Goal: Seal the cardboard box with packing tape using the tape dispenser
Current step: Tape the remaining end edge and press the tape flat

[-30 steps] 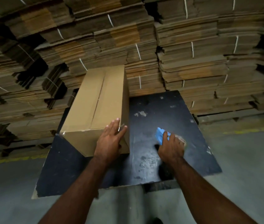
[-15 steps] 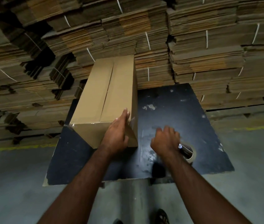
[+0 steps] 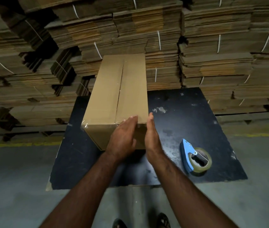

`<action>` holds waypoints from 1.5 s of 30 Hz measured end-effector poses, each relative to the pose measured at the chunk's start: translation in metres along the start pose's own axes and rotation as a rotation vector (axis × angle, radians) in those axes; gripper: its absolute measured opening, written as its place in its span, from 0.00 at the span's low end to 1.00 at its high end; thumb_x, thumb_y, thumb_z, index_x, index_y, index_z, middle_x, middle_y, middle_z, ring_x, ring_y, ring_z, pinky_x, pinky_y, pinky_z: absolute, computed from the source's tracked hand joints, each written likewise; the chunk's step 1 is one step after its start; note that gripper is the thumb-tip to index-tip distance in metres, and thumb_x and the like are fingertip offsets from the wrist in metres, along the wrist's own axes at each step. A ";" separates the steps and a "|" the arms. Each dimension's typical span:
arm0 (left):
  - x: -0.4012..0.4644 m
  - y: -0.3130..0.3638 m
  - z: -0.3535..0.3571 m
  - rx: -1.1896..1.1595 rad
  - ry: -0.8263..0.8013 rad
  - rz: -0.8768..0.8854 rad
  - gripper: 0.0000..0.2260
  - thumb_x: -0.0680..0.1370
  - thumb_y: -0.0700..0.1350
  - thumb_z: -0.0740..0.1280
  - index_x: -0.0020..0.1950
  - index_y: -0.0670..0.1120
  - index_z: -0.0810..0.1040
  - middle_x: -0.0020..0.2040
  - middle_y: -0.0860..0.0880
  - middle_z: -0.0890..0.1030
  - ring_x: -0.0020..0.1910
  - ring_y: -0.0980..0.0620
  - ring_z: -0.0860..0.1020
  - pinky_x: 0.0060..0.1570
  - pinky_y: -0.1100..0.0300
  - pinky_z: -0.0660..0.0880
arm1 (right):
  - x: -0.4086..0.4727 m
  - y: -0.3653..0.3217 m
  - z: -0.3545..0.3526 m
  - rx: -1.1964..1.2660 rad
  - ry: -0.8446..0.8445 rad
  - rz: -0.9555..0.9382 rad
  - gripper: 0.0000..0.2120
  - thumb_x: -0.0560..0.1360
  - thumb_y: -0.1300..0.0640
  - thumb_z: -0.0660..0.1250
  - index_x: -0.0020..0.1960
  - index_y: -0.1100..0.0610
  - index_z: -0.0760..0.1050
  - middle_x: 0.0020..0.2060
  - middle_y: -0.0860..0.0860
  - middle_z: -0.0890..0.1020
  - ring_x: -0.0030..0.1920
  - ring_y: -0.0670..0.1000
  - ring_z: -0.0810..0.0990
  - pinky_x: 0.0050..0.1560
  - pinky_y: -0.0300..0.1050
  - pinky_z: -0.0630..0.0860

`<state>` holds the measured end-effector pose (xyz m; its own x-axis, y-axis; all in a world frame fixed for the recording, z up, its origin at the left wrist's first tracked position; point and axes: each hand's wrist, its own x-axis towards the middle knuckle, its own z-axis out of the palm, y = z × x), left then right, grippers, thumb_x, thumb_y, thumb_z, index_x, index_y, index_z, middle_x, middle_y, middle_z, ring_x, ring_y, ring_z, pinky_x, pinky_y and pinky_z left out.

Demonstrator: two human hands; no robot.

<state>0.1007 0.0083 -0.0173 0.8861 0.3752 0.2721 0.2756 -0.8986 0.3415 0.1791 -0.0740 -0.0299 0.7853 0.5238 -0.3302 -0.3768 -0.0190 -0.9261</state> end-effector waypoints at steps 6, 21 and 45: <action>0.009 -0.015 -0.010 -0.020 -0.107 0.100 0.38 0.68 0.36 0.68 0.78 0.38 0.60 0.76 0.40 0.66 0.75 0.44 0.65 0.75 0.62 0.49 | 0.036 0.003 -0.003 0.029 0.036 0.143 0.36 0.74 0.26 0.54 0.58 0.55 0.82 0.52 0.52 0.85 0.52 0.52 0.84 0.59 0.49 0.77; -0.054 -0.155 -0.068 -1.154 0.201 -1.213 0.23 0.83 0.57 0.58 0.41 0.41 0.79 0.39 0.40 0.80 0.36 0.45 0.78 0.37 0.54 0.76 | -0.007 -0.012 0.136 -1.355 -0.256 -0.798 0.24 0.82 0.46 0.55 0.73 0.58 0.68 0.71 0.55 0.72 0.72 0.55 0.68 0.70 0.50 0.64; -0.041 -0.156 -0.055 -1.632 0.249 -1.298 0.07 0.78 0.47 0.68 0.43 0.46 0.79 0.34 0.50 0.78 0.35 0.52 0.76 0.40 0.55 0.76 | 0.005 -0.007 0.155 -1.425 -0.298 -0.730 0.23 0.84 0.48 0.55 0.74 0.59 0.68 0.72 0.56 0.72 0.72 0.53 0.68 0.71 0.43 0.61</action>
<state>0.0004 0.1457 -0.0326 0.4044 0.6143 -0.6776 -0.0747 0.7606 0.6449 0.1099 0.0611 0.0030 0.4018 0.9080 0.1186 0.8796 -0.3466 -0.3259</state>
